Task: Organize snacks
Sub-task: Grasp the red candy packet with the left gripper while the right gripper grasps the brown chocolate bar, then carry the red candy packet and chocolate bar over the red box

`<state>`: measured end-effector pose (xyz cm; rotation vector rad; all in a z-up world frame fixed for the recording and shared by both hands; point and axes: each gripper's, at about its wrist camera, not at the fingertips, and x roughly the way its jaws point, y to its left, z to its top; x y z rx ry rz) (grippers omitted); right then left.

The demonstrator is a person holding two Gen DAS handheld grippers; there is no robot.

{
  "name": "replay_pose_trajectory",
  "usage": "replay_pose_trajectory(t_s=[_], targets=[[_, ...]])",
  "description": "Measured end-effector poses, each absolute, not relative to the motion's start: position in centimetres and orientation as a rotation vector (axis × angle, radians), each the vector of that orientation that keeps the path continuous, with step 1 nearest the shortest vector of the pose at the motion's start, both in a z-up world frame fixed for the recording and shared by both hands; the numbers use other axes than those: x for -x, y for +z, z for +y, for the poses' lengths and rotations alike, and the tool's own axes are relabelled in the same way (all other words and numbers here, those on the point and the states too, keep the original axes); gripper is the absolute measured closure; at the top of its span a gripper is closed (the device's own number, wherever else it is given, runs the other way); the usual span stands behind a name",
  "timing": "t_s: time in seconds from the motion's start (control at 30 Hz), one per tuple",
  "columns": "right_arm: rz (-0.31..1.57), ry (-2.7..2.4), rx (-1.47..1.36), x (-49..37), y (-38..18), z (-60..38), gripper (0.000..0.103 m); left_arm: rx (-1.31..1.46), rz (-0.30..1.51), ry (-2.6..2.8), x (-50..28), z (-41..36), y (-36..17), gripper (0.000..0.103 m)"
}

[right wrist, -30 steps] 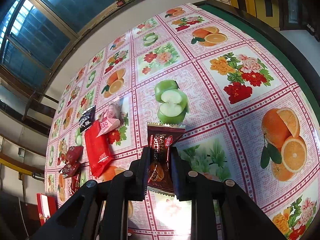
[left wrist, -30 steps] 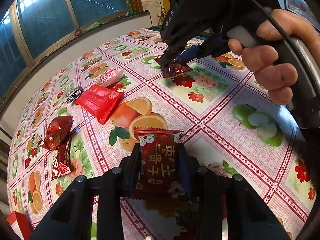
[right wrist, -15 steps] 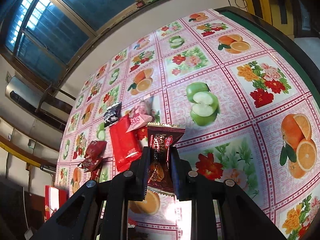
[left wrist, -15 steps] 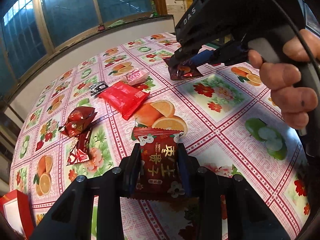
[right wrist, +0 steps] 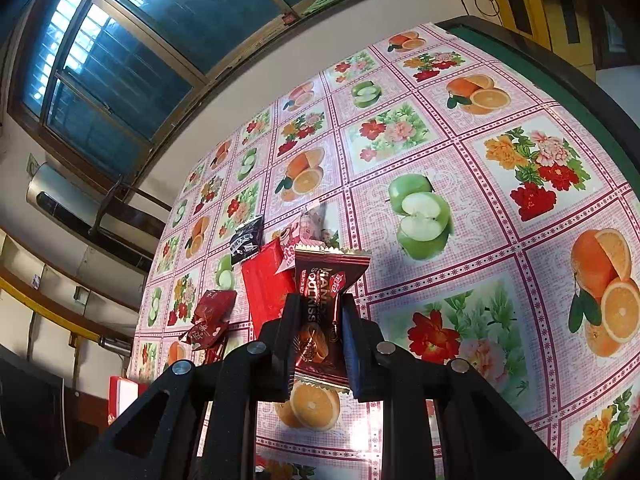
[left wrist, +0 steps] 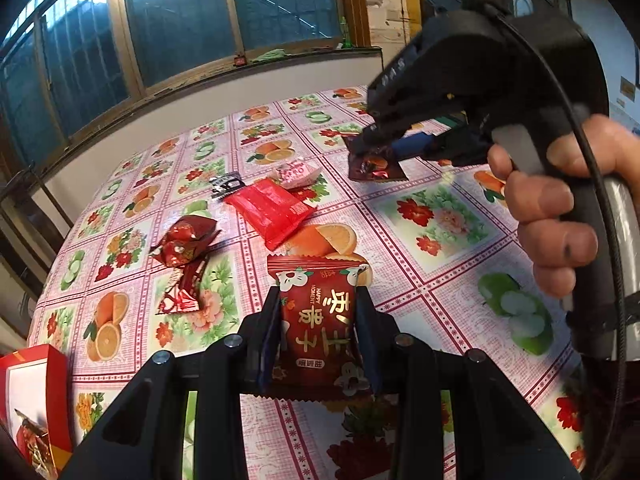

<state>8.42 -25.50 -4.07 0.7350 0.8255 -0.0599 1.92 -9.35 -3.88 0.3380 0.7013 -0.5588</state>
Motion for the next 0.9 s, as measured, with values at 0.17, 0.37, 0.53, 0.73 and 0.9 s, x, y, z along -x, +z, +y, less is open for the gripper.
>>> replay_pose_trajectory(t_s=[0.17, 0.37, 0.53, 0.73, 0.9], targets=[[0.807, -0.064, -0.728, -8.2, -3.6, -25.5, 0.082, -0.327, 0.683, -0.490, -2.5, -8.5, -2.6, 0.069], [0.793, -0.064, -0.742, -8.0, -3.6, -25.9, 0.082, -0.310, 0.689, -0.431, -2.5, -7.8, -2.0, 0.069], [0.771, -0.068, -0.733, -7.8, -3.2, -25.7, 0.082, -0.292, 0.672, -0.382, -2.7, -6.8, -0.9, 0.069], [0.741, -0.073, -0.730, -7.5, -2.6, -25.7, 0.082, -0.257, 0.652, -0.318, -3.1, -6.0, 0.0, 0.069], [0.727, -0.052, -0.741, -7.5, -2.2, -25.8, 0.082, -0.239, 0.647, -0.303, -3.0, -5.9, 0.6, 0.069]])
